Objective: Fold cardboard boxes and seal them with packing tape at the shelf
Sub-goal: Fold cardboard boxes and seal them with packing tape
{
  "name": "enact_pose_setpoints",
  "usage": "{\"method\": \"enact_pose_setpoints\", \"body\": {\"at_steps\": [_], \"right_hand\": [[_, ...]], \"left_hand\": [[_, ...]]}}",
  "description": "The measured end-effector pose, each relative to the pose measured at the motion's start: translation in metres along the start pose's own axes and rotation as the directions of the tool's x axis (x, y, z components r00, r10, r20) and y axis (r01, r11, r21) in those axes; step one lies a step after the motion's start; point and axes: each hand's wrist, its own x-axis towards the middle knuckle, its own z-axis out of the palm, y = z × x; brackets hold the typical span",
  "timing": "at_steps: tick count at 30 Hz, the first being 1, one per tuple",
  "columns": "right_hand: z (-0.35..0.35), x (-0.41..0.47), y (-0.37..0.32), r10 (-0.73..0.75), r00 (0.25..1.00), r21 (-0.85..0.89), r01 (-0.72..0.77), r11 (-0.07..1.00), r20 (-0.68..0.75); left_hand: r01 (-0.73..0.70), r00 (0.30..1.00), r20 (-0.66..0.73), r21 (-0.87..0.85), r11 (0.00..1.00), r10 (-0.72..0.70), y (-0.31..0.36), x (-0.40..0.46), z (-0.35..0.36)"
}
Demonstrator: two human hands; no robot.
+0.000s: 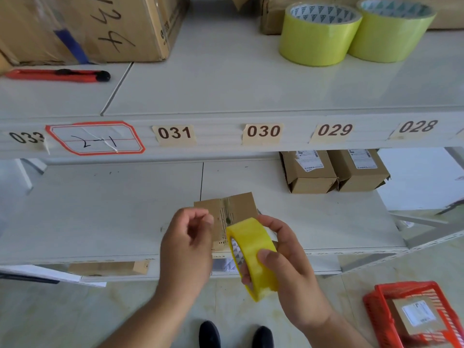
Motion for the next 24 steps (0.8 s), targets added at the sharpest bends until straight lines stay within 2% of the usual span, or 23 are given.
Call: {"method": "enact_pose_setpoints", "body": {"at_steps": [1, 2, 4, 5, 7, 8, 10, 12, 14, 17, 18, 20, 22, 24], "right_hand": [[0.000, 0.002, 0.002, 0.004, 1.000, 0.001, -0.004, 1.000, -0.011], [0.001, 0.005, 0.004, 0.009, 1.000, -0.005, -0.009, 1.000, -0.021], [0.006, 0.010, 0.006, 0.027, 0.999, -0.052, -0.028, 0.998, -0.025], [0.011, 0.011, 0.006, 0.038, 0.999, -0.102, -0.039, 0.994, -0.013], [0.021, 0.014, 0.013, 0.057, 0.998, -0.236, -0.060, 0.970, -0.019], [0.025, 0.017, 0.019, 0.059, 0.997, -0.300, -0.071, 0.951, -0.049], [0.032, 0.024, 0.034, 0.050, 0.984, -0.347, -0.107, 0.932, -0.168], [0.043, 0.032, 0.045, 0.028, 0.963, -0.343, -0.123, 0.931, -0.267], [0.052, 0.044, 0.056, 0.057, 0.951, -0.351, -0.167, 0.921, -0.305], [0.058, 0.069, 0.068, 0.293, 0.889, -0.320, -0.409, 0.855, -0.352], [0.054, 0.077, 0.074, 0.320, 0.859, -0.297, -0.452, 0.841, -0.400], [0.044, 0.088, 0.079, 0.268, 0.819, -0.316, -0.467, 0.826, -0.507], [0.027, 0.094, 0.084, 0.168, 0.785, -0.408, -0.477, 0.778, -0.597], [0.008, 0.099, 0.095, 0.171, 0.713, -0.416, -0.567, 0.711, -0.680]], "left_hand": [[0.025, 0.998, 0.053, -0.014, 1.000, -0.025, -0.001, -0.011, -0.002], [0.080, 0.983, 0.170, -0.049, 0.996, -0.071, 0.002, -0.023, -0.003], [0.247, 0.879, 0.446, -0.117, 0.962, -0.172, 0.011, -0.037, 0.002], [0.344, 0.834, 0.507, -0.165, 0.924, -0.219, 0.010, -0.036, 0.007], [0.513, 0.805, 0.489, -0.289, 0.809, -0.335, 0.003, -0.029, 0.015], [0.546, 0.810, 0.448, -0.340, 0.766, -0.379, -0.002, -0.025, 0.018], [0.516, 0.845, 0.369, -0.376, 0.770, -0.386, -0.009, -0.022, 0.020], [0.491, 0.859, 0.352, -0.360, 0.793, -0.372, -0.019, -0.020, 0.018], [0.470, 0.869, 0.335, -0.328, 0.820, -0.364, -0.033, -0.014, 0.014], [0.309, 0.917, 0.308, -0.150, 0.939, -0.252, -0.062, 0.003, -0.002], [0.222, 0.941, 0.275, -0.052, 0.974, -0.200, -0.076, 0.013, -0.010], [0.077, 0.971, 0.210, 0.176, 0.981, -0.114, -0.115, 0.045, -0.028], [-0.014, 0.981, 0.179, 0.444, 0.896, -0.074, -0.159, 0.089, -0.045], [-0.074, 0.982, 0.176, 0.678, 0.731, -0.064, -0.207, 0.134, -0.056]]}}
